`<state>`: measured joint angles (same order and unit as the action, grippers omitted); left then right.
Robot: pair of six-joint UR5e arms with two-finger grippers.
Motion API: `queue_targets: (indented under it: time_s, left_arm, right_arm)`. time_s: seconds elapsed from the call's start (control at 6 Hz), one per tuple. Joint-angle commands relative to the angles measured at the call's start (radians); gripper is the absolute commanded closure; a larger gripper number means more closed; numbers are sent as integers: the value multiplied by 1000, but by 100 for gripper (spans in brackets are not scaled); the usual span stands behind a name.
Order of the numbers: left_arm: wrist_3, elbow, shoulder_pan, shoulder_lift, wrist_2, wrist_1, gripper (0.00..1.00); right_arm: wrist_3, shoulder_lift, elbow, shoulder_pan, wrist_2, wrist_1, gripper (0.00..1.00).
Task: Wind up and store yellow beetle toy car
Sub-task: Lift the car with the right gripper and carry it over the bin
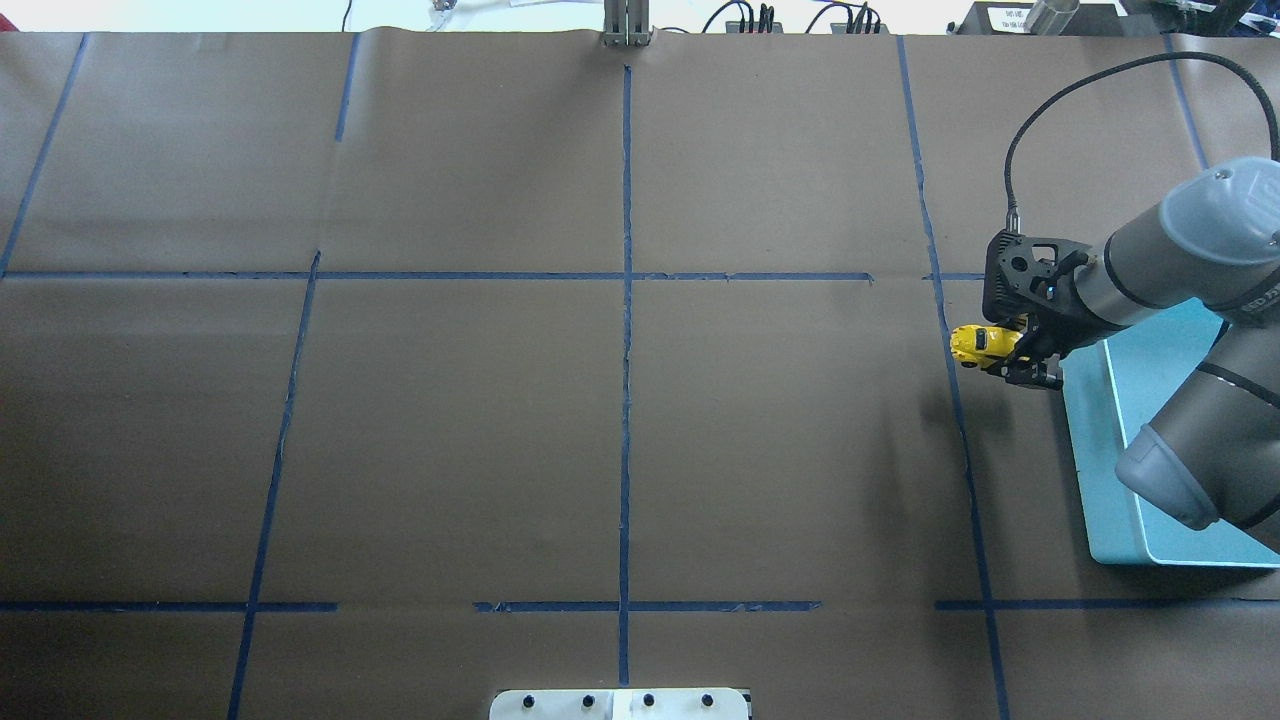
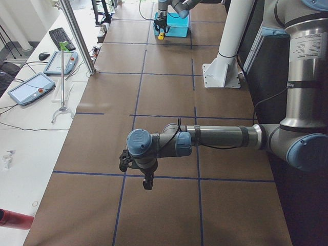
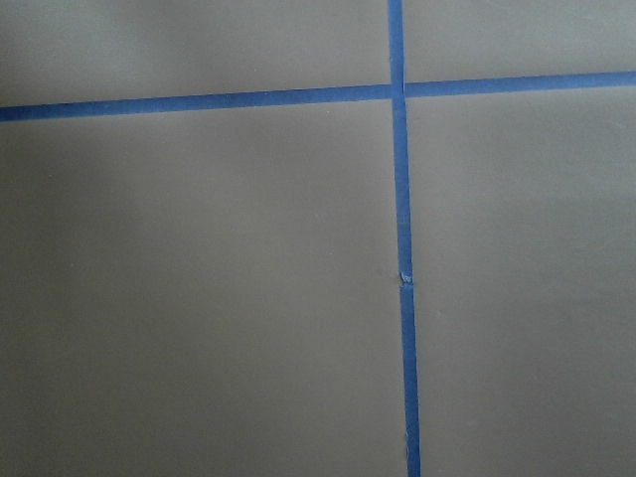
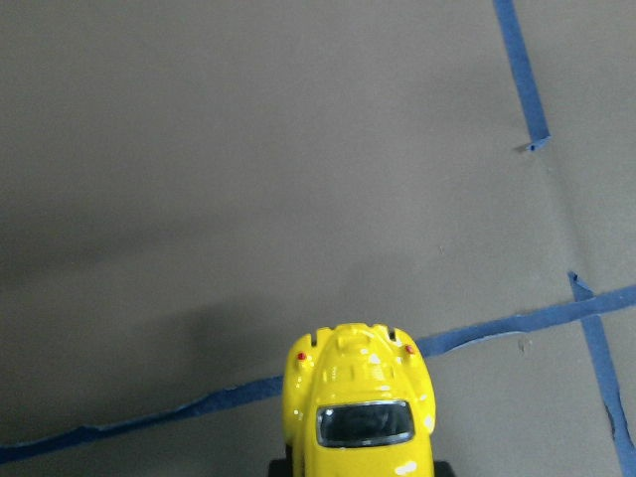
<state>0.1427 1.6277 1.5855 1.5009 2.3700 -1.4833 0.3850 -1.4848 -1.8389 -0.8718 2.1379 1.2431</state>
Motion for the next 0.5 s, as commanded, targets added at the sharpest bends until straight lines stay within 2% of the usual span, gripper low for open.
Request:
queue_targets:
  time_s: [0.0, 0.33]
  left_arm:
    - [0, -6, -1, 1, 0, 0, 0]
    - [-2, -6, -1, 1, 0, 0, 0]
  right_arm:
    - [103, -64, -81, -59, 40, -7, 100]
    - [232, -209, -197, -127, 43, -7, 100]
